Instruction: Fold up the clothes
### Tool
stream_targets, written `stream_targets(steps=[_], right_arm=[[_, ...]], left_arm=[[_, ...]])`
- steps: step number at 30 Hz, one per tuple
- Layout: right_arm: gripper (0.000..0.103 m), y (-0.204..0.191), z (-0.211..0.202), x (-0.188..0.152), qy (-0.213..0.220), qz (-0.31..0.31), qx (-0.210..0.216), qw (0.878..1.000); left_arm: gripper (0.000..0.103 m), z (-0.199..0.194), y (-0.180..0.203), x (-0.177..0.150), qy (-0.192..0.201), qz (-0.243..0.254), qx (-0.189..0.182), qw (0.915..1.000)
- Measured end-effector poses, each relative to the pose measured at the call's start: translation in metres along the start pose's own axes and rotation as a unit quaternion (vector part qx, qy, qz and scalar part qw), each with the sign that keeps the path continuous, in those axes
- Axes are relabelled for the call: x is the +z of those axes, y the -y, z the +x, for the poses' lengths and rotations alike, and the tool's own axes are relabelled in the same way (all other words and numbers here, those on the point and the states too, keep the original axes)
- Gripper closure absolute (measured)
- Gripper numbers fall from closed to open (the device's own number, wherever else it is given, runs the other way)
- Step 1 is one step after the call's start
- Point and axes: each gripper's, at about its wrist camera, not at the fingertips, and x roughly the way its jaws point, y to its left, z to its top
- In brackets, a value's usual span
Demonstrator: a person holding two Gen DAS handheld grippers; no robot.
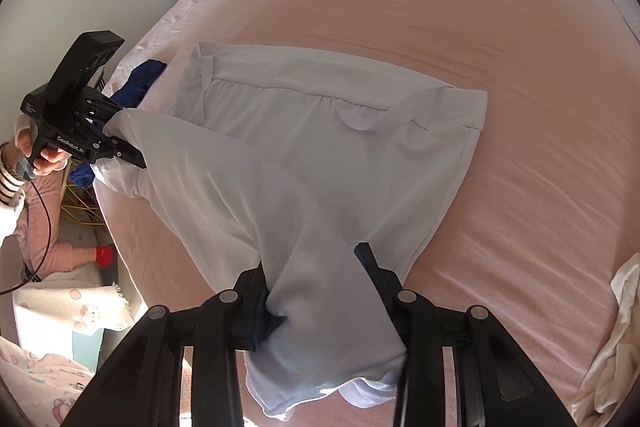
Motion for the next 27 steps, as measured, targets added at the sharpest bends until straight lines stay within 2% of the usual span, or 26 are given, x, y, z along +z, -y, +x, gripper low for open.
stream_targets(steps=[6, 10, 12, 13, 14, 15, 16, 19, 21, 23, 25, 27], right_arm=[[0.066, 0.01, 0.002, 0.003, 0.022, 0.028, 0.005, 0.999], [0.056, 0.017, 0.003, 0.005, 0.024, 0.045, 0.014, 0.999], [0.049, 0.022, -0.001, 0.006, 0.034, 0.059, 0.021, 0.997], [0.043, 0.025, -0.003, 0.007, 0.042, 0.067, 0.025, 0.997], [0.04, 0.028, -0.006, 0.008, 0.049, 0.075, 0.029, 0.996], [0.037, 0.031, -0.009, 0.008, 0.056, 0.083, 0.034, 0.994], [0.035, 0.035, -0.013, 0.009, 0.063, 0.094, 0.041, 0.993], [0.031, 0.048, -0.025, 0.009, 0.085, 0.131, 0.055, 0.986], [0.031, 0.054, -0.029, 0.006, 0.093, 0.141, 0.055, 0.984], [0.031, 0.056, -0.029, 0.002, 0.092, 0.14, 0.051, 0.985], [0.031, 0.056, -0.025, -0.004, 0.082, 0.142, 0.051, 0.985], [0.031, 0.056, -0.021, -0.011, 0.077, 0.143, 0.045, 0.986]], left_arm=[[0.062, 0.012, -0.011, -0.008, 0.009, -0.046, -0.029, 0.9985], [0.061, 0.01, -0.014, -0.018, 0.025, -0.079, -0.042, 0.9957], [0.049, 0.002, -0.012, -0.023, 0.042, -0.087, -0.034, 0.9948], [0.027, -0.001, -0.011, -0.025, 0.051, -0.091, -0.03, 0.9941], [0.018, -0.005, -0.01, -0.027, 0.06, -0.094, -0.026, 0.9934], [0.018, -0.01, -0.012, -0.028, 0.07, -0.102, -0.031, 0.9919], [0.018, -0.02, -0.021, -0.025, 0.083, -0.115, -0.053, 0.9885], [0.018, -0.046, -0.047, -0.014, 0.126, -0.158, -0.111, 0.9729], [0.018, -0.061, -0.07, 0.013, 0.141, -0.183, -0.132, 0.9639], [0.018, -0.055, -0.088, 0.02, 0.134, -0.198, -0.147, 0.9598], [0.018, -0.047, -0.086, 0.029, 0.129, -0.204, -0.145, 0.9595], [0.018, -0.053, -0.087, 0.02, 0.13, -0.201, -0.134, 0.9618]])
